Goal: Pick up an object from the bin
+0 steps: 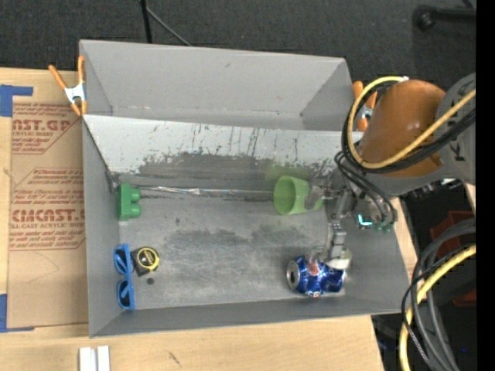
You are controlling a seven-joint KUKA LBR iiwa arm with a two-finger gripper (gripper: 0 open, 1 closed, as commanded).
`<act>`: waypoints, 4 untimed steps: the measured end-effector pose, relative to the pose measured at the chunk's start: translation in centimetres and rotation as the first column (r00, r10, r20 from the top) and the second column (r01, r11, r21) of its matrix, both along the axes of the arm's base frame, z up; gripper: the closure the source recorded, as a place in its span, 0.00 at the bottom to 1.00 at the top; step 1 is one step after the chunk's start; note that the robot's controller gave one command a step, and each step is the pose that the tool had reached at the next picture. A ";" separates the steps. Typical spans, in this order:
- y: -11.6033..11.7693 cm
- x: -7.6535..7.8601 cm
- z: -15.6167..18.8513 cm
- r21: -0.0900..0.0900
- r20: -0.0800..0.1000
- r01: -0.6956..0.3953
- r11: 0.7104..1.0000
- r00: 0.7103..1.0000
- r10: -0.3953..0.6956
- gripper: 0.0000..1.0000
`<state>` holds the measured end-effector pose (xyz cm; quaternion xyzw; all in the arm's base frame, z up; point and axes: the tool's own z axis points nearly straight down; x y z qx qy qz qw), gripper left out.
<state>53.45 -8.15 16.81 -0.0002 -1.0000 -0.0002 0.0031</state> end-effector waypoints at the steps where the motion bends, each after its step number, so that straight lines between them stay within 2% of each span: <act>1: -0.7 -5.0 -9.9 -0.002 0.017 -0.102 0.995 0.995 0.102 0.00; 2: -4.9 -3.1 -6.8 -0.002 0.011 0.101 0.995 0.995 -0.101 0.00; 3: -5.5 -1.0 -6.9 0.000 0.008 0.458 0.889 0.889 -0.458 0.00; 4: -6.5 2.5 -9.9 0.002 0.005 0.536 0.844 0.844 -0.536 0.00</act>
Offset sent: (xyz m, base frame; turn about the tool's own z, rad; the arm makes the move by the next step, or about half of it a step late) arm -0.0520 -0.0071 -0.0981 -0.1047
